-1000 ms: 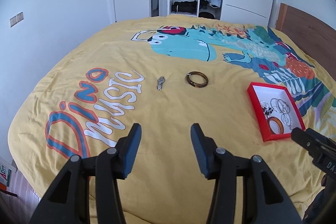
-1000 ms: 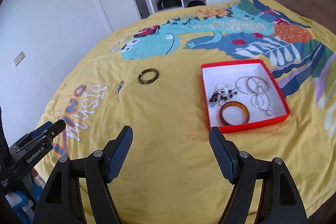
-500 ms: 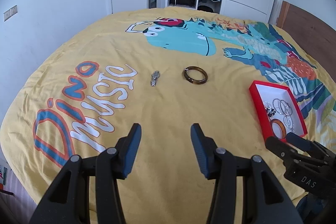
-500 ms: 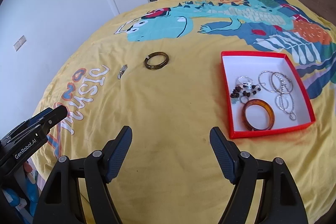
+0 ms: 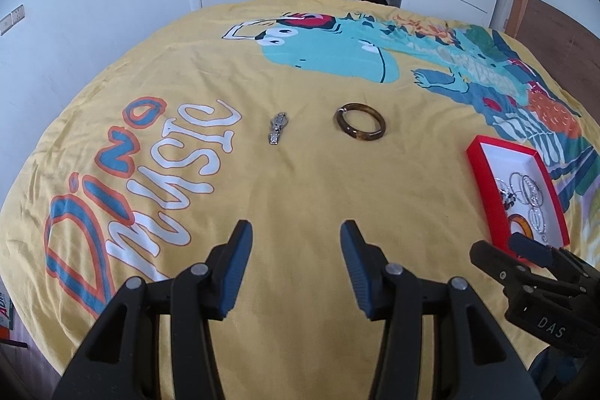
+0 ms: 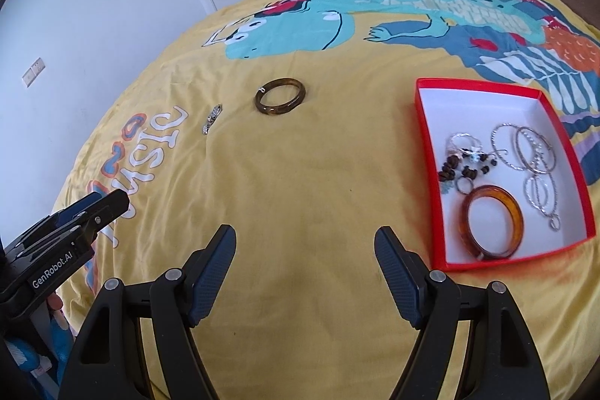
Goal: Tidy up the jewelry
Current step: 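Lift both tools away from the box toward the watch and dark bangle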
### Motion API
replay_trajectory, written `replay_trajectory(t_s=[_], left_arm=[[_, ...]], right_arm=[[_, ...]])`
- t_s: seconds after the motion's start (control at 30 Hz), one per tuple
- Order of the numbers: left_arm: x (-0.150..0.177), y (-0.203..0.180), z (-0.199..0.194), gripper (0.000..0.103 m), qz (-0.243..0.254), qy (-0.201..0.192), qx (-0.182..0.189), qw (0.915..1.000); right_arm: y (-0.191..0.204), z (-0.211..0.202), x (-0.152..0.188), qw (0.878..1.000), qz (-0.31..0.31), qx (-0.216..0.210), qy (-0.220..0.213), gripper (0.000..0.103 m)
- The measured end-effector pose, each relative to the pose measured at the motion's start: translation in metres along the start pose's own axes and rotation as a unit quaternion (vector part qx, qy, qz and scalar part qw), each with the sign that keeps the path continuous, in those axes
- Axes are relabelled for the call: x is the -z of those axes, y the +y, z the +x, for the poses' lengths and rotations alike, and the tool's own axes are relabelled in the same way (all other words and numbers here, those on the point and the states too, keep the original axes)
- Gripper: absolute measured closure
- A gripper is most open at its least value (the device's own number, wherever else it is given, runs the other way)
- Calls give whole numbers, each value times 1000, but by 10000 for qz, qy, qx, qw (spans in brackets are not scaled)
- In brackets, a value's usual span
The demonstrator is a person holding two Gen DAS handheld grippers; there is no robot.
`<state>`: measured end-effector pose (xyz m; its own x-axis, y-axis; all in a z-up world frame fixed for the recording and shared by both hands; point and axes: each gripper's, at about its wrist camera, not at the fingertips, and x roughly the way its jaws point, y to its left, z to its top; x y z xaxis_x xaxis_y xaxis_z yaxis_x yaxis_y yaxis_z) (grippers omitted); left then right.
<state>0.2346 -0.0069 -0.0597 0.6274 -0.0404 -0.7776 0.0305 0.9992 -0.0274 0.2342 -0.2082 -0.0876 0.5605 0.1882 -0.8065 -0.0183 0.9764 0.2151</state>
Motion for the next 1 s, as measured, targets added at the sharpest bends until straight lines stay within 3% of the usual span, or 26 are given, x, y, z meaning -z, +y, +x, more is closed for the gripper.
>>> replay_trajectory(t_s=[1.0], left_arm=[[-36, 8, 80, 56, -63, 171, -223, 9996]], right_arm=[[-7, 69, -58, 9997, -152, -199, 19, 28]])
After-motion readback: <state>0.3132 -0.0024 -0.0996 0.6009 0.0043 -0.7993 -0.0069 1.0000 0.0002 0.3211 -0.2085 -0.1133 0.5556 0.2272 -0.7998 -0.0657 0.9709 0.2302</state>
